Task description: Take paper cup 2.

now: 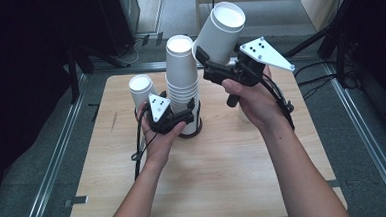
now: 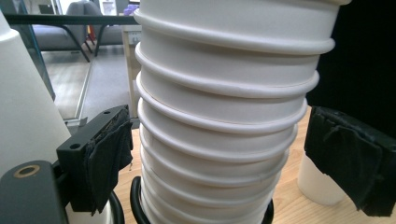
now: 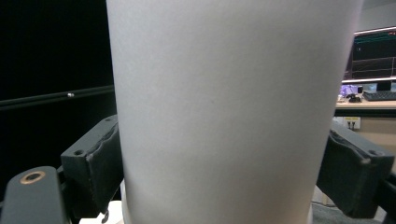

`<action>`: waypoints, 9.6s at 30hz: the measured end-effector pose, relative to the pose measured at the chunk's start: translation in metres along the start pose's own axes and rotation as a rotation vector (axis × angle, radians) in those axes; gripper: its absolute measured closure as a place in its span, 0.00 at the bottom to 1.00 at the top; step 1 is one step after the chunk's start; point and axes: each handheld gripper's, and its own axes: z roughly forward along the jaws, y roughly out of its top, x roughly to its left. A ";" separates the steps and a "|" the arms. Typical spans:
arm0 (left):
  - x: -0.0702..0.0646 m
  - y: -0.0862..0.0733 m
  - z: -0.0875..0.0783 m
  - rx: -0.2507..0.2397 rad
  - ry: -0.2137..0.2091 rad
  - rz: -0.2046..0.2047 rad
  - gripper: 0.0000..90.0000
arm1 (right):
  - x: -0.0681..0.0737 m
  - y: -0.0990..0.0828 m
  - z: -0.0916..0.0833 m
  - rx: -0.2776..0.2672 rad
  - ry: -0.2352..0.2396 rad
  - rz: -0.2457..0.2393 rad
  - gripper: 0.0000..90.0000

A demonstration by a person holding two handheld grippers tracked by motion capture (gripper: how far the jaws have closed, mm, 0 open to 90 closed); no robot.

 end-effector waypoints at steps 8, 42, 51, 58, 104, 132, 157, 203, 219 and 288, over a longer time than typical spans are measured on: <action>-0.001 -0.001 -0.013 -0.005 -0.015 0.002 0.09 | -0.008 -0.007 -0.017 -0.002 -0.015 -0.004 0.14; -0.015 -0.037 -0.050 0.071 -0.132 -0.014 0.00 | -0.026 -0.104 -0.076 0.137 -0.145 -0.128 0.14; -0.021 -0.051 -0.058 0.105 -0.161 0.001 0.00 | -0.026 -0.130 -0.094 0.175 -0.190 -0.193 0.14; -0.016 -0.054 -0.064 0.118 -0.151 0.013 0.00 | -0.023 -0.153 -0.111 0.211 -0.223 -0.276 0.14; -0.054 -0.068 -0.073 0.197 -0.403 0.093 0.01 | 0.006 -0.224 -0.126 0.295 -0.205 -0.909 0.13; -0.064 -0.062 -0.076 0.229 -0.492 0.081 0.06 | 0.031 -0.240 -0.130 0.268 -0.045 -1.027 0.13; -0.065 -0.060 -0.078 0.240 -0.478 0.077 0.22 | 0.035 -0.242 -0.131 0.249 -0.025 -1.088 0.12; -0.041 -0.070 -0.072 0.094 -0.358 -0.021 0.25 | 0.027 -0.206 -0.152 0.291 -0.033 -0.772 0.00; -0.037 -0.070 -0.074 0.003 -0.344 -0.065 0.25 | 0.023 -0.191 -0.157 0.258 -0.090 -0.346 0.00; -0.041 -0.077 -0.079 -0.160 -0.361 -0.063 0.25 | 0.018 -0.183 -0.095 0.292 -0.063 1.412 0.00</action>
